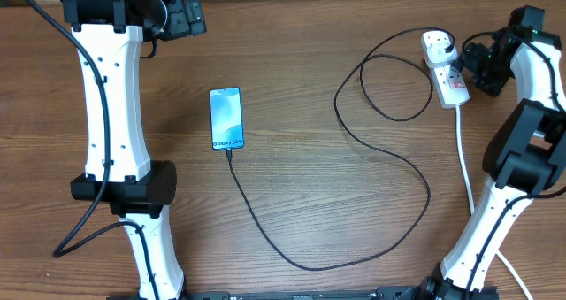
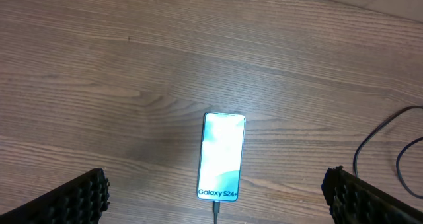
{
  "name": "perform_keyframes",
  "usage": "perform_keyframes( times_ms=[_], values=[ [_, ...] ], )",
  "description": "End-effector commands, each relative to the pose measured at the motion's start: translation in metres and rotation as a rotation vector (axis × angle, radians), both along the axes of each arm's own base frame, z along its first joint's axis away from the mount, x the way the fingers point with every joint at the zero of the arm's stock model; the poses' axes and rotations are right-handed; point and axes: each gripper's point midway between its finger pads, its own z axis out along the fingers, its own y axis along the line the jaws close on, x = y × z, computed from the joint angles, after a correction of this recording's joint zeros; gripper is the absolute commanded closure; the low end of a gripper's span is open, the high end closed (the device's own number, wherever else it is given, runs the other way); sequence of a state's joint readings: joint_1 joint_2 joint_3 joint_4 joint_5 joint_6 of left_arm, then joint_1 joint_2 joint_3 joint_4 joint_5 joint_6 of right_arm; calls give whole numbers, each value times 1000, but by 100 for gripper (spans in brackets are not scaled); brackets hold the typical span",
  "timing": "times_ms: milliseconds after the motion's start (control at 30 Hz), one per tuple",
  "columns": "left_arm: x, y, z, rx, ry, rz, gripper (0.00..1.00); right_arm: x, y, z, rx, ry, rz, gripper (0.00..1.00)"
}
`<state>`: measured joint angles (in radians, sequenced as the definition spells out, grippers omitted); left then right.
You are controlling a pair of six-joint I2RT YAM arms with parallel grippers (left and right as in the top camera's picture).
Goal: Plug charger to phone and switch on socket
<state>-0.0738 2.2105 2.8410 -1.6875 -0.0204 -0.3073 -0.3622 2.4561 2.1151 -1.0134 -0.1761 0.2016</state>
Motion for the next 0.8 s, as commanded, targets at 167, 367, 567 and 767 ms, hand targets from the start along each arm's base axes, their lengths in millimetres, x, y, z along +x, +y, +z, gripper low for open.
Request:
perform_keyframes(
  times_ms=[167,367,567,767],
  values=[
    [-2,5,7,11,-19,12,0,19,-26,77,-18,-120,-16,17],
    [-2,5,7,11,-19,12,0,-5,-21,134,28,-109,-50,19],
    [-2,5,7,11,-19,12,0,-32,31,190,172,-116,18,26],
    [-2,5,7,11,-19,12,0,-45,91,260,208,-253,172,30]
  ],
)
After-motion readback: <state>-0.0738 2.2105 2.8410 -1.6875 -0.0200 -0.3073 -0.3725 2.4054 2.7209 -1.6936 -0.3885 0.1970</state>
